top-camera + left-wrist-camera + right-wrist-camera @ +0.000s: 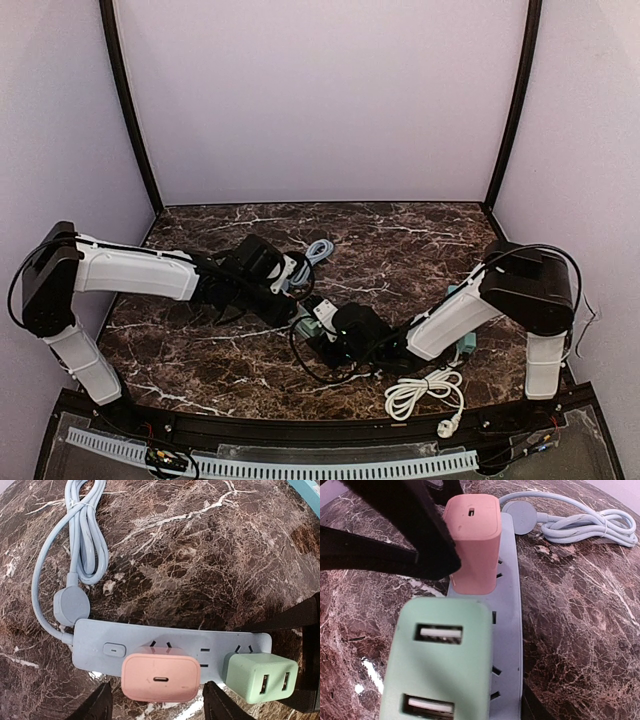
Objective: Pull the plug off the socket
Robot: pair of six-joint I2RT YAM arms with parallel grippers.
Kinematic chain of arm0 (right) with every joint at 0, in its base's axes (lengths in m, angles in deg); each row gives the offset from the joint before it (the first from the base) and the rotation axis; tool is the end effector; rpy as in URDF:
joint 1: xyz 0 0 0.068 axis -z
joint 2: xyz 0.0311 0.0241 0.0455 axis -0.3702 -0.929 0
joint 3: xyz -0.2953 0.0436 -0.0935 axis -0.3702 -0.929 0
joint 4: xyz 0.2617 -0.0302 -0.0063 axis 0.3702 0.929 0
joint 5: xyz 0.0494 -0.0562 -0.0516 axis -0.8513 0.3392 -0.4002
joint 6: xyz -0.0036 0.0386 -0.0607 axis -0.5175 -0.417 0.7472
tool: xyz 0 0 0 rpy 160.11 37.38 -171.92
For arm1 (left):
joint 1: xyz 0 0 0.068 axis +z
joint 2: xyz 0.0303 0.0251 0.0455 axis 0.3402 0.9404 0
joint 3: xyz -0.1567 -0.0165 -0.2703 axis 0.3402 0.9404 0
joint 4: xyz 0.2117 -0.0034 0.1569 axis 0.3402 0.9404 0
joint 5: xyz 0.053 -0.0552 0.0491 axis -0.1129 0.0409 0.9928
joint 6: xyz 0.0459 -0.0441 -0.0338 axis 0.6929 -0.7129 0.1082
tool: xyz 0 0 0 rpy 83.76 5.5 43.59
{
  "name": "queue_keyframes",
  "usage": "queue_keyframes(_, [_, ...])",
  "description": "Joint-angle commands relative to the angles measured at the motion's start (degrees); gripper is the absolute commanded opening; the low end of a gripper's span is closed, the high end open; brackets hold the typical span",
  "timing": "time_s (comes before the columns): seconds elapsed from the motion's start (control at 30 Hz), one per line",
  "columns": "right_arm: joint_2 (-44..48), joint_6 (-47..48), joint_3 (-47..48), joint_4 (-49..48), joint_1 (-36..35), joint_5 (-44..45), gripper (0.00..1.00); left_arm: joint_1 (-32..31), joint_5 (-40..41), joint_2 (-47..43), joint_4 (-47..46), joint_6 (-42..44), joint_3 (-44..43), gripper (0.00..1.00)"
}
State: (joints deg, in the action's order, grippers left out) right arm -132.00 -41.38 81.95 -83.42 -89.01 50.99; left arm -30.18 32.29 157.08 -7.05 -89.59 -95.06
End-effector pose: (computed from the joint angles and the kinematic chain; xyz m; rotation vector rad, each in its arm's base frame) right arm 0.1744 0.3752 0.1213 -0.8543 1.9944 0.5244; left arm 0.2406 -0.2768 0.2153 0.8197 2.2872 -0.3316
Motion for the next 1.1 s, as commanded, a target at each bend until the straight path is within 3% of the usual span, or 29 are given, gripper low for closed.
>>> queue_keyframes(0.0, [-2.88,0.77,-0.43,-0.86,-0.54,-4.3,0.0,-0.24,0.42,0.51,0.32,0.49,-1.62,0.58])
queue_keyframes(0.17, [-3.45,0.8,0.06,-0.32,-0.56,-4.32,0.0,-0.26,0.24,0.33,1.07,0.66,-2.63,0.43])
queue_keyframes(0.53, [-3.84,0.8,0.36,-0.1,-0.5,-4.32,0.0,-0.27,0.31,-1.39,1.7,0.72,-3.37,0.25])
queue_keyframes(1.07, [-4.33,0.54,0.96,0.45,-0.56,-3.71,0.0,-0.29,2.24,-3.59,-10.27,0.93,5.62,0.21])
